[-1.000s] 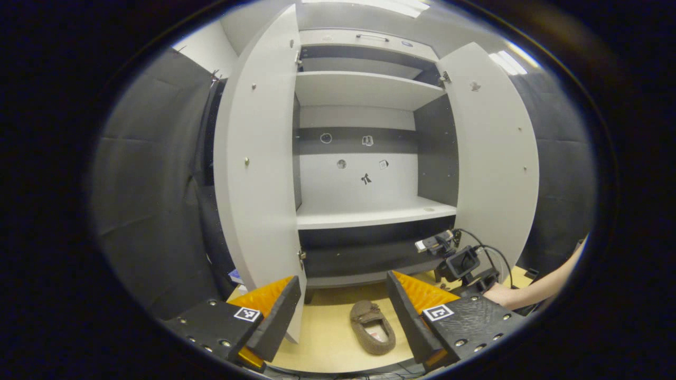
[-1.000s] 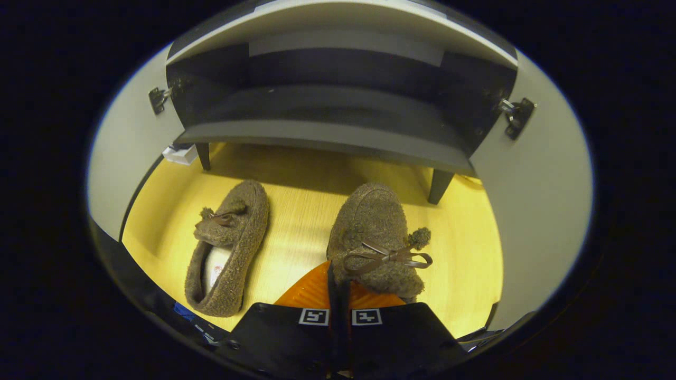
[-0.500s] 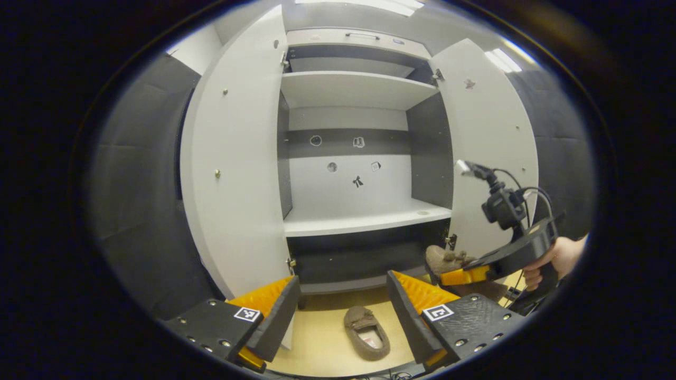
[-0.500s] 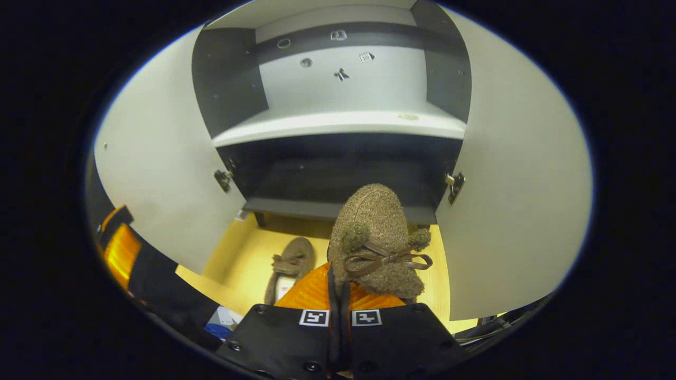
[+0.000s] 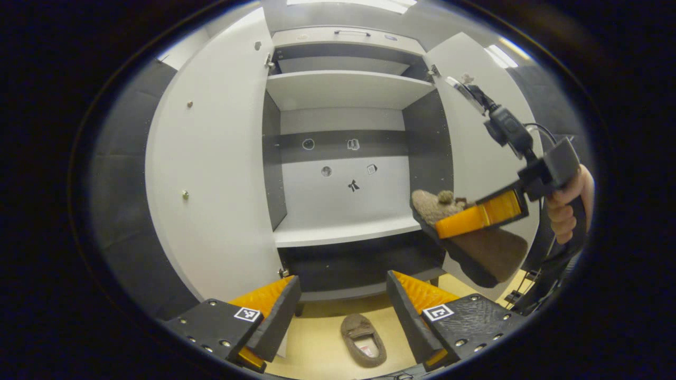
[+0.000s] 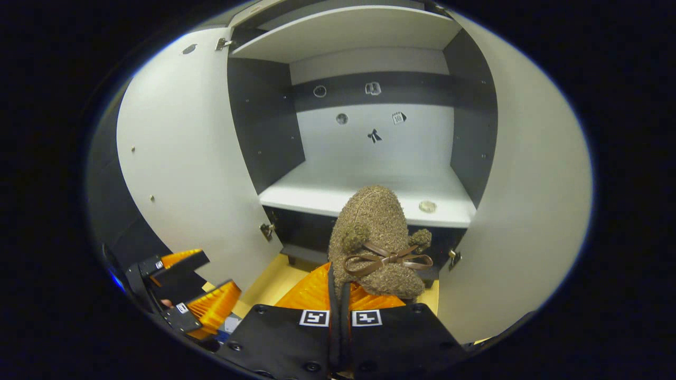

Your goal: Grab one shoe with the right hand and put it into the shoe cabinet, grab the other shoe with the left hand and put it into the shoe cabinet; then close the right door with the right hand and the left door with the left hand.

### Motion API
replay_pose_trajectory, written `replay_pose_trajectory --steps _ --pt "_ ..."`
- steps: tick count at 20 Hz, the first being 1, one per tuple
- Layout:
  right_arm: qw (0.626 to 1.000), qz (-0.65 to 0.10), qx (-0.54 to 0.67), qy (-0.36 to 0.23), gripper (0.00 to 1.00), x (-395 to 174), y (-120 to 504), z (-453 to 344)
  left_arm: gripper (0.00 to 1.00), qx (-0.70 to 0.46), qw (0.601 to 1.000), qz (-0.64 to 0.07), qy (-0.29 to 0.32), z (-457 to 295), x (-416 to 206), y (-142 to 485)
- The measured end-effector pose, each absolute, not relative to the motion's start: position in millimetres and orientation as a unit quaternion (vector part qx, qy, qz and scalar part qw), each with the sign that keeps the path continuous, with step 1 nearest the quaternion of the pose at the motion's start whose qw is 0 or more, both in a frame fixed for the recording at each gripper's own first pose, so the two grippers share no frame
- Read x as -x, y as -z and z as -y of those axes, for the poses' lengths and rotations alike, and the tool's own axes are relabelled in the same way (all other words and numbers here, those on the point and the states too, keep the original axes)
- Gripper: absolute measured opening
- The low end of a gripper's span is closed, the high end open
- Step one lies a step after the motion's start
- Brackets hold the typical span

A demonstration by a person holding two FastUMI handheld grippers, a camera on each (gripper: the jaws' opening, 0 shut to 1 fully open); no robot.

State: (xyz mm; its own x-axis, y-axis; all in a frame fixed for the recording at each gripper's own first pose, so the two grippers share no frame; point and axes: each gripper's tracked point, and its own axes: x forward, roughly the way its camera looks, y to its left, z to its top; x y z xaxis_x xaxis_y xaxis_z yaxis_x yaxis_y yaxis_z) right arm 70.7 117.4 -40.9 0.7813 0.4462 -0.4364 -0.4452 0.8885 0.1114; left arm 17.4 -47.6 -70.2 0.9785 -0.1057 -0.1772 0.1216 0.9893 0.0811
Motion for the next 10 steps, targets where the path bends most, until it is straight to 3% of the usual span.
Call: replay_pose_trajectory --steps 7,8,10 --pt "0.956 -0.170 -0.003 -0.239 0.00 -131.5 -7.4 -126.8 1.00 -0.048 0.995 -0.077 0.048 46.5 -25.0 57.7" --pt "0.957 -0.168 -0.004 -0.237 0.00 -140.4 -9.5 -126.2 0.95 -0.045 0.995 -0.074 0.045 44.4 -25.7 53.2" --pt "0.960 -0.161 -0.006 -0.231 0.00 -158.9 -18.3 -124.0 0.95 -0.040 0.996 -0.064 0.049 43.9 -27.5 41.7"
